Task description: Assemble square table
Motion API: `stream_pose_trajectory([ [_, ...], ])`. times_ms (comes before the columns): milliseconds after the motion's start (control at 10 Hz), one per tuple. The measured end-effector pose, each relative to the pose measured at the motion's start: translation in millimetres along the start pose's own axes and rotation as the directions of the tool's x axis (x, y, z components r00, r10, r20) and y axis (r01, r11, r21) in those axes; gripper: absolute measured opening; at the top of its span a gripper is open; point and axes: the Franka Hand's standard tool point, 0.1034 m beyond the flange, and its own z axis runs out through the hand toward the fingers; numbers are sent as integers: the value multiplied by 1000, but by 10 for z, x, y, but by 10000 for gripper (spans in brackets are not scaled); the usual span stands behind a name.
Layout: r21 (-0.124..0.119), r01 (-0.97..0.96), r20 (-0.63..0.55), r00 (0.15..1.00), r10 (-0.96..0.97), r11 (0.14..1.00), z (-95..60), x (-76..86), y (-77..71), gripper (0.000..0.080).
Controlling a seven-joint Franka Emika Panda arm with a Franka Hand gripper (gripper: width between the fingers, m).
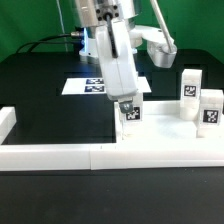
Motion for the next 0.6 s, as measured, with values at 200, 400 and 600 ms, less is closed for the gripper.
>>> stream_pose_trajectory([
  [200,-9,99,-9,995,-99,995,13,-18,9,293],
  [400,-50,414,-41,909,-416,909,59,-176,17,606],
  [600,-69,614,-38,786,-617,786,63,-194,18,642],
])
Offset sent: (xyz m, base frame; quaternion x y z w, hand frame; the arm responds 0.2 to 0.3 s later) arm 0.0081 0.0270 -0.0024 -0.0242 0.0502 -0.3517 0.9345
